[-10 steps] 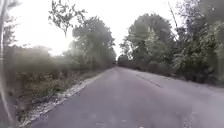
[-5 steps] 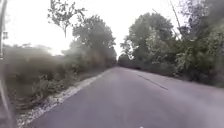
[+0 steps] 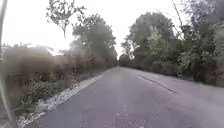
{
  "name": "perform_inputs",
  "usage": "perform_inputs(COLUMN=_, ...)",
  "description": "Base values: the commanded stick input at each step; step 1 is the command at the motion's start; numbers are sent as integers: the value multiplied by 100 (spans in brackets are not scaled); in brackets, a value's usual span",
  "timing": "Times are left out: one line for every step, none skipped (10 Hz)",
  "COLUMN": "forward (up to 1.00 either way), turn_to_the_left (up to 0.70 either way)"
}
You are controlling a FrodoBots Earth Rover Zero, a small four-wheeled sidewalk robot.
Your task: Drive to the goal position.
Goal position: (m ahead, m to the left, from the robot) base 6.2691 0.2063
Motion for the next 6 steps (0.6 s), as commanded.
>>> perform_inputs(forward=70, turn_to_the_left=1)
perform_inputs(forward=70, turn_to_the_left=1)
perform_inputs(forward=70, turn_to_the_left=1)
perform_inputs(forward=70, turn_to_the_left=1)
perform_inputs(forward=70, turn_to_the_left=1)
perform_inputs(forward=70, turn_to_the_left=1)
